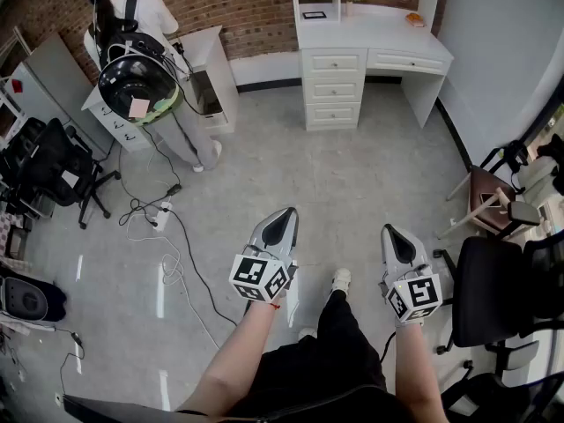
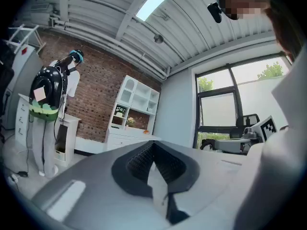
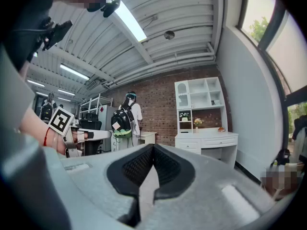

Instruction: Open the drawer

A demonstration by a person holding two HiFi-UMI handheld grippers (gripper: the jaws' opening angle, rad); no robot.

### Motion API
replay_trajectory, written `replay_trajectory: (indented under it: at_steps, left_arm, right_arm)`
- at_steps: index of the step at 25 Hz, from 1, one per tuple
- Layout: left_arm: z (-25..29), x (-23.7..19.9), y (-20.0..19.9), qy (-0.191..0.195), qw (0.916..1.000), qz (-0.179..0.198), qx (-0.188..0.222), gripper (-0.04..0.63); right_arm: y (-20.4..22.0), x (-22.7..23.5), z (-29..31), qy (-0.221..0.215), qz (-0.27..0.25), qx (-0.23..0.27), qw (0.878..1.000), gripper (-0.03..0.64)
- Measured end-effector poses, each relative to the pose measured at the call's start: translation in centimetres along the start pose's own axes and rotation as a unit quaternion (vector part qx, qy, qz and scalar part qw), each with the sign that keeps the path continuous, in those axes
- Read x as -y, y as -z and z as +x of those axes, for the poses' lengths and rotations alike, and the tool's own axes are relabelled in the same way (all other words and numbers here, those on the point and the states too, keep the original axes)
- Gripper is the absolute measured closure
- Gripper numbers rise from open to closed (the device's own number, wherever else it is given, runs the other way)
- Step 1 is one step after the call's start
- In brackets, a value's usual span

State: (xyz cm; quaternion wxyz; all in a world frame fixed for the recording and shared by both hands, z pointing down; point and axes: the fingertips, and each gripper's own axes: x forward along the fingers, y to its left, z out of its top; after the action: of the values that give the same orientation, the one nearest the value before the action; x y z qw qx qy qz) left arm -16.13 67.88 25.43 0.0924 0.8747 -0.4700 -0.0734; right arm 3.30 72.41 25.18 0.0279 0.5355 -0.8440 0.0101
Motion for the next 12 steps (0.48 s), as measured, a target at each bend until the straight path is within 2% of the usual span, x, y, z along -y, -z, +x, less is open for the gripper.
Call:
replay_trajectory:
  at_steps: [12]
  left_arm:
    - [14.2,-5.8,0.0,-0.018,0.9996,0.003,-0.021,0.592]
  right_arm:
    - [0.8,10.1,12.7,-0.008,0.013,-0.027,1.000,0.615]
